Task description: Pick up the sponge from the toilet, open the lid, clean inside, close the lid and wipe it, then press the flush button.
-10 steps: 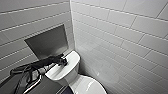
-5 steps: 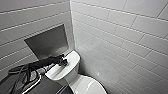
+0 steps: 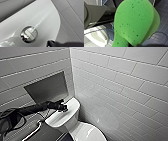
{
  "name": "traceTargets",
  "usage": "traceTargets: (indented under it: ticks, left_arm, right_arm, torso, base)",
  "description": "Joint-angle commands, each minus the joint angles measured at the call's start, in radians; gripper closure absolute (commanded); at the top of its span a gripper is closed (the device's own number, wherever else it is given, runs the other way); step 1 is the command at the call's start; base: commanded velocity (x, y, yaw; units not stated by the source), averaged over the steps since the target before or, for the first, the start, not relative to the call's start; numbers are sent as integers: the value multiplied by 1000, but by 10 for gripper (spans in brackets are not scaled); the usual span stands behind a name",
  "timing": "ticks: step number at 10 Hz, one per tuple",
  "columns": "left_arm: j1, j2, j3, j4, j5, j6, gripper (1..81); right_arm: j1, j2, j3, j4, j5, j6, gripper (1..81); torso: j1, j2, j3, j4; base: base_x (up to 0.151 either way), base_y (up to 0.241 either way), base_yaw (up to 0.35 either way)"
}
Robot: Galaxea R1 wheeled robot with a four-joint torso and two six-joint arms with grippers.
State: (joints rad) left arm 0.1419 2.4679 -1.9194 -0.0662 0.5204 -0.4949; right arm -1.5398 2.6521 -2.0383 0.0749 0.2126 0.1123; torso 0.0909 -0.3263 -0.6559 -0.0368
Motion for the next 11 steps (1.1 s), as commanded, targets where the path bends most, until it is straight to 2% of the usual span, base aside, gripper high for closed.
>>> traceTargets:
  ticks: [1, 3, 5, 7, 9, 11]
  left_arm:
    - [-187, -303, 371, -9, 32, -17, 811]
    - [-91, -428, 560, 3, 24, -7, 811]
    - [104, -529, 721, 123, -74, -7, 811]
    - [291, -592, 795, 227, -115, -5, 811]
    - [543, -581, 810, 356, -255, -5, 811]
    - [780, -500, 737, 465, -385, -5, 811]
  right_arm:
    - [-9, -19, 12, -17, -73, 0, 811]
    - [-9, -18, 6, -18, -71, 0, 811]
    - [-7, -4, -8, -20, -73, -8, 811]
    - [-9, 1, -17, -20, -73, -10, 811]
    - [-7, 22, -55, -20, -73, -10, 811]
    - [-9, 45, -92, -20, -73, -11, 811]
  torso:
    - [0, 0, 0, 0]
    - [0, 0, 0, 0]
    - [0, 0, 0, 0]
    - [0, 0, 0, 0]
    - [0, 0, 0, 0]
    - [0, 0, 0, 0]
  base:
    - [0, 0, 0]
    - [0, 0, 0]
    - [0, 0, 0]
    - [0, 0, 0]
    - [0, 0, 0]
    - [0, 0, 0]
